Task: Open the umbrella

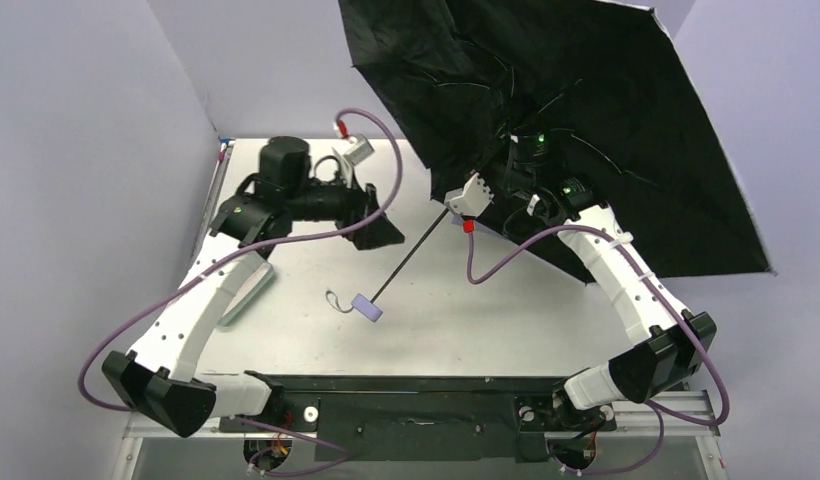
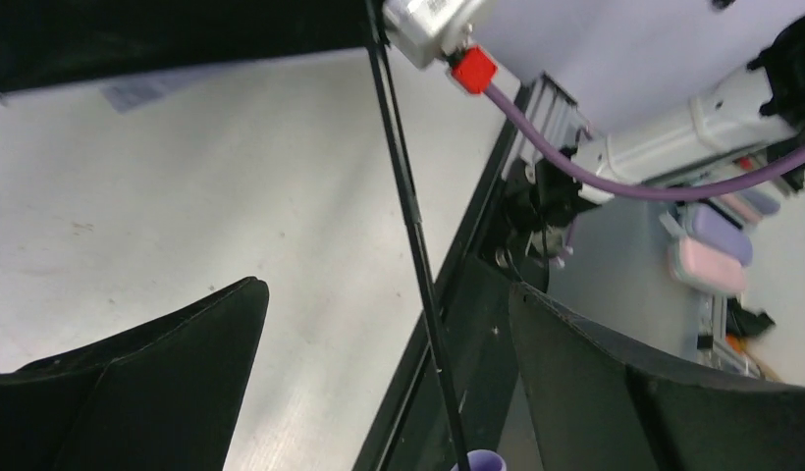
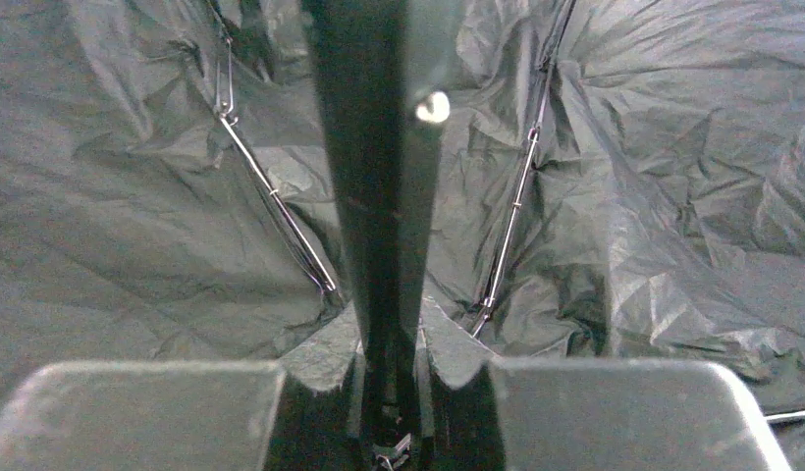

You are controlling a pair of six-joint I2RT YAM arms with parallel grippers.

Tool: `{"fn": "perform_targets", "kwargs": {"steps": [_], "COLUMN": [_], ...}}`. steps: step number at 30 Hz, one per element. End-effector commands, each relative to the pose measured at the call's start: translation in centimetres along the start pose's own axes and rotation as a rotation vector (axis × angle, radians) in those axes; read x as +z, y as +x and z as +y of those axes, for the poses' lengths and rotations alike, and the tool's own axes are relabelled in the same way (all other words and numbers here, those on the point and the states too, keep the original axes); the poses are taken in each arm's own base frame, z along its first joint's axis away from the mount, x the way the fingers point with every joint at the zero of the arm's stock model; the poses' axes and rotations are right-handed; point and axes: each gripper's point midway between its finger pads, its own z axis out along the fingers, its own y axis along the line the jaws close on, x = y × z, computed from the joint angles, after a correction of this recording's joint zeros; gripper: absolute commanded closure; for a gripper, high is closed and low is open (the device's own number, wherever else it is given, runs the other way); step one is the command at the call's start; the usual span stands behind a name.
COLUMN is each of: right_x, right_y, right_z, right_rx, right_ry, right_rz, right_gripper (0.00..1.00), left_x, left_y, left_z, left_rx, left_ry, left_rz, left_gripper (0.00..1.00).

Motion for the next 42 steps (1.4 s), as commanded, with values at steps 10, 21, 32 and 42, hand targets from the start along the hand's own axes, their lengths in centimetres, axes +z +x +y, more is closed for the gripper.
{"fn": "perform_targets", "kwargs": {"steps": [10, 21, 32, 42], "right_x": [-3.3, -4.2, -4.5, -5.4], "right_y": [1.7, 3.1, 7.6, 11.0], "right_z": [-2.6, -0.8, 0.6, 1.0], "right_rx": [-0.034, -0.017, 0.031, 0.090], "right_ry": [0.081, 0.080, 0.182, 0.216], "right_rz": [0.099, 0.143, 0.332, 0.465], "right_gripper": [1.00, 1.00, 0.89, 0.89], "left_x": [4.6, 2.4, 0.7, -0.3], "left_y": [8.3, 8.0, 8.0, 9.1], "left_z": [-1.1, -2.0, -2.6, -1.8], "left_rx": [0.058, 0.178, 0.128, 0.110], "left_ry": [0.029, 0.046, 0.022, -0.020], "left_rz": [0.339, 0.298, 0.271, 0.298], "left_gripper": [0.37, 1.00, 1.00, 1.00]}}
